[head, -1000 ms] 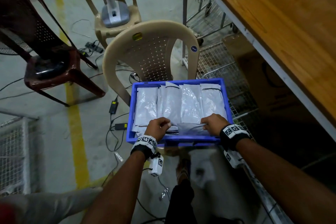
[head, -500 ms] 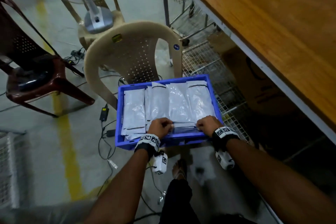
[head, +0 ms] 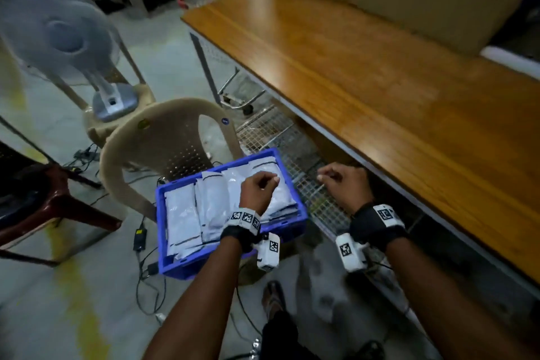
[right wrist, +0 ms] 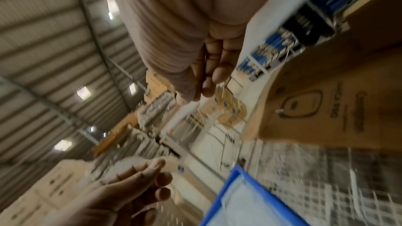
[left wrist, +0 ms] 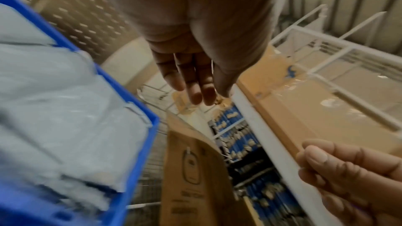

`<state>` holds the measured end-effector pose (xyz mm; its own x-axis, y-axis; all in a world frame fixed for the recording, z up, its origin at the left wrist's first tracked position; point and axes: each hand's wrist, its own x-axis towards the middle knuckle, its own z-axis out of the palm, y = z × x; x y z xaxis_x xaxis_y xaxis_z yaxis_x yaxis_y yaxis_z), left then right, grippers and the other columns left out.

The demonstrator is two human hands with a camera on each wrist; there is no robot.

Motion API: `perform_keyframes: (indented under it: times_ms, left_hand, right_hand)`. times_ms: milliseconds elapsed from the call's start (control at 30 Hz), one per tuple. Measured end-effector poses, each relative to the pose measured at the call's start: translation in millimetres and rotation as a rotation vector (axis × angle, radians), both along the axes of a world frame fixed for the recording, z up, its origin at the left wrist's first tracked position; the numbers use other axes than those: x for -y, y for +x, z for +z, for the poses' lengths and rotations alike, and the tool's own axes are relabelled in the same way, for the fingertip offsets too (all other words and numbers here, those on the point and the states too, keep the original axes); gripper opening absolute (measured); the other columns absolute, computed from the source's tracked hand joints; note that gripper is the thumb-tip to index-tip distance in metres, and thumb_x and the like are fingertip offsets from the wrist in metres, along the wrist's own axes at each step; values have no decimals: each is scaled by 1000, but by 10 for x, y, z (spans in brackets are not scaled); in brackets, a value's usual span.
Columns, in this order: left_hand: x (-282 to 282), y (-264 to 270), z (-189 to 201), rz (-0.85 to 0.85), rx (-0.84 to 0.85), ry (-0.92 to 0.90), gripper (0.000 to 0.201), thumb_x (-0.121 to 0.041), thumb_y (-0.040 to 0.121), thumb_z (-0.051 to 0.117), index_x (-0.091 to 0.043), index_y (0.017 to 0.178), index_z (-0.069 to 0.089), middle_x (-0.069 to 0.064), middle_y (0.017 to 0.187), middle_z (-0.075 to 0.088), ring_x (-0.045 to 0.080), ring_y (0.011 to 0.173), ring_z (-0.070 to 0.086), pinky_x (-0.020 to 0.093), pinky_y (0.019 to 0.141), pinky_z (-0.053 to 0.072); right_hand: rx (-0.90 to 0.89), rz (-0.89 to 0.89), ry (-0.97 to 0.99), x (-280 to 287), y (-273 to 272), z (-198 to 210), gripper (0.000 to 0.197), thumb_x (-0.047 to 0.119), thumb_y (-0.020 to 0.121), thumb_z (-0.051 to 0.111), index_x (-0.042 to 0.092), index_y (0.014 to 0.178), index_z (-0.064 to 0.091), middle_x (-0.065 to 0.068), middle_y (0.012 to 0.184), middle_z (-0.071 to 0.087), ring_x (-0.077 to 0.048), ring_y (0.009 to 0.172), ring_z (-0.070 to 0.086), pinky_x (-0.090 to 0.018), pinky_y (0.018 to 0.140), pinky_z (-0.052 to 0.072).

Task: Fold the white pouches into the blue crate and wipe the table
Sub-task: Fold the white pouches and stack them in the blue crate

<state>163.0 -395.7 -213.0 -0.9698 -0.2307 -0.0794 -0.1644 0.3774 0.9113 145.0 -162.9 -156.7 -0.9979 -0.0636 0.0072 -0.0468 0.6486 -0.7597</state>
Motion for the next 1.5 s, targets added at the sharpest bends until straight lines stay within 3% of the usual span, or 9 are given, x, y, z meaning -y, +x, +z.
perform_keyframes:
  times_ms: [167,267,533,667,800,900,1067,1300,1500]
  left_hand:
    - [-1151,-294,696,-205,-131,54,7,-18,92,69,-13,93,74,2,86,74,10,80,68,13,73,51]
    - [-1876,-367,879,-330,-212,67,14,-25,89,71,-11,92,75,3,84,75,13,81,70,22,71,55]
    - [-3607,-113,959,-619,-72,155,12,-25,86,76,-17,92,70,1,93,72,15,72,66,25,52,55]
    - [-4274,36,949,-688,-2,154,28,-22,85,78,-9,109,70,7,96,72,15,75,68,27,61,57]
    - [-4702,82,845,-679,127,159,39,-27,79,83,-14,114,69,5,106,73,21,98,68,42,90,57]
    - [-4860,5,693,-596,209,227,53,-43,61,90,-22,107,73,-2,108,74,23,105,67,49,89,57]
    - [-4930,-23,736,-572,140,161,35,-22,82,80,-13,114,69,3,111,71,21,105,67,44,95,55]
    - [-4846,-127,824,-531,80,3,32,-22,87,76,-9,115,69,2,103,70,17,99,66,26,84,49]
    - [-4877,-325,908,-447,59,-53,38,-33,84,77,-9,112,71,8,106,73,24,97,69,37,91,55]
  right_hand:
    - [-204,-286,-73,-1142,276,629,6,26,83,76,21,88,77,12,79,71,11,72,61,-8,70,49]
    - [-224,-439,-29,-1894,495,815,12,28,86,74,17,90,77,6,81,71,-4,75,63,-4,67,42]
    - [-86,-744,67,-3910,1223,936,23,34,88,70,15,100,74,-7,103,73,-23,98,67,-29,79,48]
    - [109,-747,214,-4773,1375,916,35,46,88,66,20,112,65,-12,114,64,-32,116,58,-33,89,45]
    - [269,-692,330,-5390,1250,807,71,47,86,68,15,145,43,-12,153,38,-34,138,39,-44,111,36]
    - [320,-615,454,-5677,1048,774,84,57,85,63,21,152,29,-12,162,17,-35,144,27,-51,115,28]
    - [355,-540,534,-5812,806,711,87,60,90,51,19,157,12,-10,164,1,-29,151,3,-54,120,10]
    - [294,-344,542,-5524,733,625,58,59,92,43,20,135,49,-11,138,54,-30,121,53,-42,100,43]
    - [280,-26,515,-4901,819,741,43,40,99,45,24,139,52,-3,144,52,-26,131,46,-41,111,36]
